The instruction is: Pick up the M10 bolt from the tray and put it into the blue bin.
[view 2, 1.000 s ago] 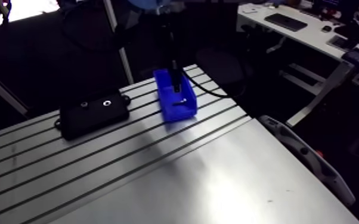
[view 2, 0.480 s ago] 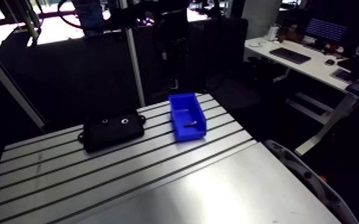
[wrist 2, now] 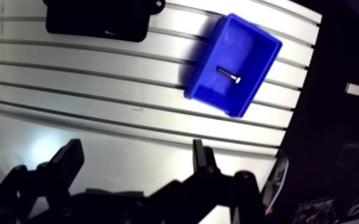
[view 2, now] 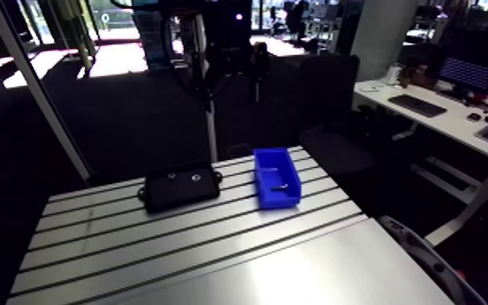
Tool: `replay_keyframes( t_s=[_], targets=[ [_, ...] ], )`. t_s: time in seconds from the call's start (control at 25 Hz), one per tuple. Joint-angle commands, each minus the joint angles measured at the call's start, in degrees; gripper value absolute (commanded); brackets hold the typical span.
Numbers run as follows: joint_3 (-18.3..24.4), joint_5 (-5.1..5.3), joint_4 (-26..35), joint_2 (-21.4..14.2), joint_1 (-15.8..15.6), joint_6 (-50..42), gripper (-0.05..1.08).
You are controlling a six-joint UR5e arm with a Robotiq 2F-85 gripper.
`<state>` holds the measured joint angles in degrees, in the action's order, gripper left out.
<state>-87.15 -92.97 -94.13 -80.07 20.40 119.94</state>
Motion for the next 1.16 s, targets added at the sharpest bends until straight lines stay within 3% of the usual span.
replay_keyframes(
  t_s=[0.04,0.32,1.16],
  targets=[
    [2.4,2.84,7.2,-1.7,-3.3,-17.2,0.01],
    [4.6,2.22,8.2,-1.8,-5.2,-17.4,0.01],
    [4.1,2.84,7.9,-4.3,-5.1,-16.6,0.01]
  ],
)
